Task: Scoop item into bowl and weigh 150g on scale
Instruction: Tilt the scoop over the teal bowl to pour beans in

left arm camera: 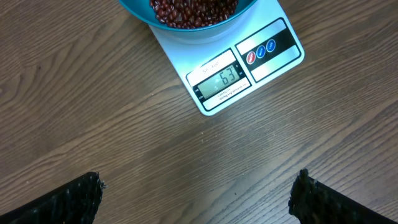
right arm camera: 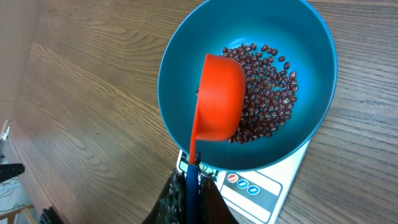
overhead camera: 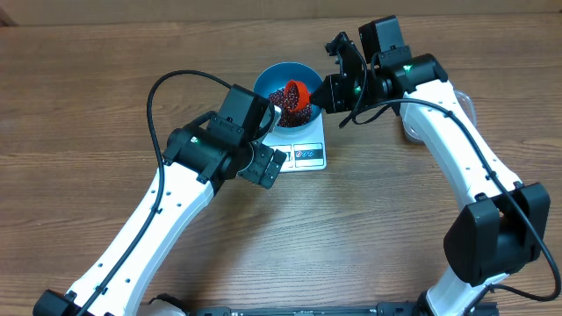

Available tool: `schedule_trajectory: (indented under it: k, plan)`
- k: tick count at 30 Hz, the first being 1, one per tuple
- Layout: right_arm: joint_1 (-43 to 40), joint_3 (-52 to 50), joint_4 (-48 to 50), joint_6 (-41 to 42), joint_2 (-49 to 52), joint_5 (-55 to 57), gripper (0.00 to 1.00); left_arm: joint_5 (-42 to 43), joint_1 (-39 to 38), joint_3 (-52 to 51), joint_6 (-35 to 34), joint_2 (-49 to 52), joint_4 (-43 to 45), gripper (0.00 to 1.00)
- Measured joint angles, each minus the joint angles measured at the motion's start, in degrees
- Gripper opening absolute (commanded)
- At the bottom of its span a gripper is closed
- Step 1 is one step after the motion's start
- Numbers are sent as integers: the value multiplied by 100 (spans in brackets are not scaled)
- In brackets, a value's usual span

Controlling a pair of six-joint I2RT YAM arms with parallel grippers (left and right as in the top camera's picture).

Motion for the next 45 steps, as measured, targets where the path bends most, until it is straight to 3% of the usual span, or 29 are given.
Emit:
schedule_trajectory:
  k: [45]
  plan:
    - [0, 0, 28, 122, 0, 74, 4, 0, 0, 0, 0, 0, 0, 100]
